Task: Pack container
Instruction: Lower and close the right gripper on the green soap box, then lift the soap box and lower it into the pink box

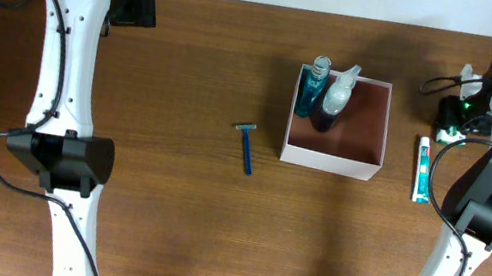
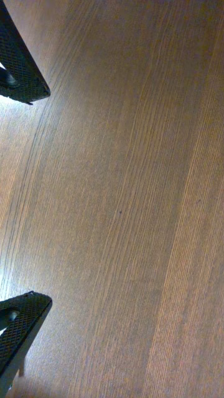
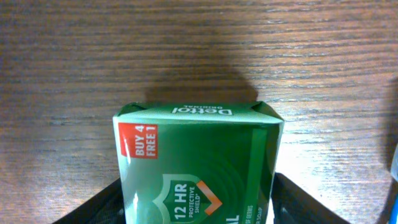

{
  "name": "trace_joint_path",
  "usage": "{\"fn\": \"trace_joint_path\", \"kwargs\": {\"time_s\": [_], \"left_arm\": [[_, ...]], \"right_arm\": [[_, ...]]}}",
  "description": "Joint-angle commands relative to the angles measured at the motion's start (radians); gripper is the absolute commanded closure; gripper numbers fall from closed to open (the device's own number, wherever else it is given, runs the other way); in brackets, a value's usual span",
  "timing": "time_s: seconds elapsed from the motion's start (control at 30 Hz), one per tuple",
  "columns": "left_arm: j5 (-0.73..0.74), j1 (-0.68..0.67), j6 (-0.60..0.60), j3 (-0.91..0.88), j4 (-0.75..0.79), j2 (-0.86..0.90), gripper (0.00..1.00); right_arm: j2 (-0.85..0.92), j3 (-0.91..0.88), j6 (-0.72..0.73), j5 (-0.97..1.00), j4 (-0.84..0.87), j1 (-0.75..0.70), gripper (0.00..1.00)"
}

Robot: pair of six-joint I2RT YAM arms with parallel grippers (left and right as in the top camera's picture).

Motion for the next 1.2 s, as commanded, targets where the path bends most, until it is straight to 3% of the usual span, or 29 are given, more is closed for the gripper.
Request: {"fn": "trace_joint_path", "kwargs": {"time_s": [0.0, 0.13, 0.37, 0.57, 0.8, 1.03, 1.17], "left_arm": [[-0.010, 0.005, -0.010, -0.002, 0.000, -0.015, 0.01], [-0.010, 0.005, -0.010, -0.002, 0.000, -0.015, 0.01], [-0.010, 0.005, -0.010, -0.002, 0.000, -0.015, 0.00], [-0.010, 0.005, -0.010, -0.002, 0.000, -0.015, 0.01], [-0.010, 0.005, -0.010, -0.002, 0.000, -0.015, 0.01], [-0.010, 0.005, -0.010, -0.002, 0.000, -0.015, 0.01], [-0.010, 0.005, -0.010, -0.002, 0.000, -0.015, 0.01]], "right_arm": [[0.026, 0.009, -0.003, 0.005, 0.003, 0.007, 0.38], [0.026, 0.009, -0.003, 0.005, 0.006, 0.007, 0.52], [0.026, 0.010, -0.003, 0.005, -0.009, 0.009, 0.56], [0.022, 0.053, 0.059, 0.004, -0.121, 0.011, 0.58], [-0.018, 0.212, 0.188, -0.013, -0.278, 0.031, 0.62], [-0.035, 0.497, 0.264, -0.101, -0.579, 0.092, 0.62], [-0.075, 0.530, 0.324, -0.128, -0.598, 0.142, 0.65]]}}
